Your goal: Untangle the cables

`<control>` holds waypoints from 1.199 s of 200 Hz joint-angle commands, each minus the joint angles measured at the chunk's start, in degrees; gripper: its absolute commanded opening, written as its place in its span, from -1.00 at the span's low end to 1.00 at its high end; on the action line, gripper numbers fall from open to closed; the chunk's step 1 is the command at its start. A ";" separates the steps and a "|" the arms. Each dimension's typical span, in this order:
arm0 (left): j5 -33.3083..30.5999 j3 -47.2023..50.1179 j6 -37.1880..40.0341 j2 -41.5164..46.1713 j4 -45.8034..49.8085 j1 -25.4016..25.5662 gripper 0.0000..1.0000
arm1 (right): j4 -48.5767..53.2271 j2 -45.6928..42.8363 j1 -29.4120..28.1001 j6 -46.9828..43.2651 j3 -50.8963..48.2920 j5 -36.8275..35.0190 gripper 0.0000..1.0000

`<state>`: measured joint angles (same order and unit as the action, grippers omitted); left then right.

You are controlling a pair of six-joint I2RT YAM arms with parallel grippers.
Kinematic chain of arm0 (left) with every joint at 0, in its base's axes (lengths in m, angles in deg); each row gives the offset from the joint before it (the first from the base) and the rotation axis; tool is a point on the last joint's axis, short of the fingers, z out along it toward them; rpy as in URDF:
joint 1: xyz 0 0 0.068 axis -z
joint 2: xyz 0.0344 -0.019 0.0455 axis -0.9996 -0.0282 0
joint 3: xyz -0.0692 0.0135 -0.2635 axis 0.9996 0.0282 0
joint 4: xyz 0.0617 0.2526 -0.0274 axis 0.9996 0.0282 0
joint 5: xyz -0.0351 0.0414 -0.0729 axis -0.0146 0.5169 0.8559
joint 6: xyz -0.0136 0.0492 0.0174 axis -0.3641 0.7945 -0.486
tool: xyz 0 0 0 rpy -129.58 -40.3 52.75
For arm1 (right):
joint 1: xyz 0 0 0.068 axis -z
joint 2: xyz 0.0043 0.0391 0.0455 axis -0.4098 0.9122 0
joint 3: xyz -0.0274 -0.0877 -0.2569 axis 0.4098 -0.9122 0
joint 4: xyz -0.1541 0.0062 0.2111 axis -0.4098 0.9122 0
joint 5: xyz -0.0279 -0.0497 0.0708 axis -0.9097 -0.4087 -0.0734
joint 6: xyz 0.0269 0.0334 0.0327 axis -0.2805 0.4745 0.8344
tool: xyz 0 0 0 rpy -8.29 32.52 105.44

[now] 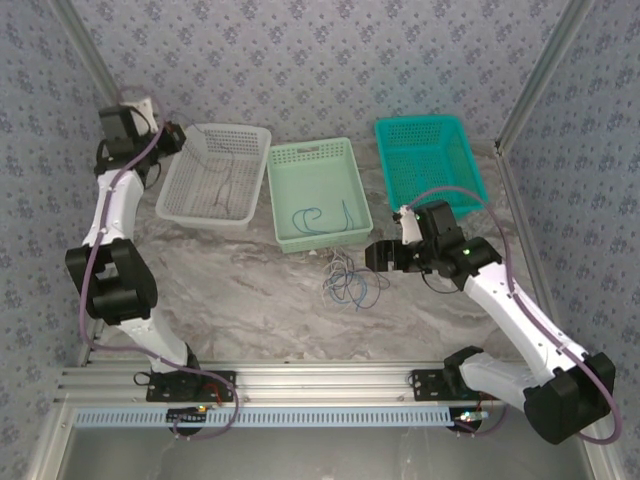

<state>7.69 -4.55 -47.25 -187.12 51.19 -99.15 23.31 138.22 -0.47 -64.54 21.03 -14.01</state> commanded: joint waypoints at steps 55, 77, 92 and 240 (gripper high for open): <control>-1.71 5.07 -0.53 1.15 3.87 2.82 -0.41 | -0.24 2.15 -0.12 1.07 -1.77 -1.27 0.71; -2.39 2.88 -0.08 -2.15 10.47 3.49 0.02 | -0.04 2.51 -0.12 0.81 -2.07 -1.83 0.71; -2.89 1.48 0.36 -3.89 14.55 3.88 0.14 | 0.23 2.68 -0.14 0.73 -2.29 -2.18 0.71; -14.54 19.97 1.19 22.24 8.91 14.61 0.99 | 0.70 15.12 -0.60 -3.71 -4.58 -9.37 0.15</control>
<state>-4.95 10.97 -45.68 -171.43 63.45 -85.27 23.83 151.58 -0.60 -66.72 16.86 -22.16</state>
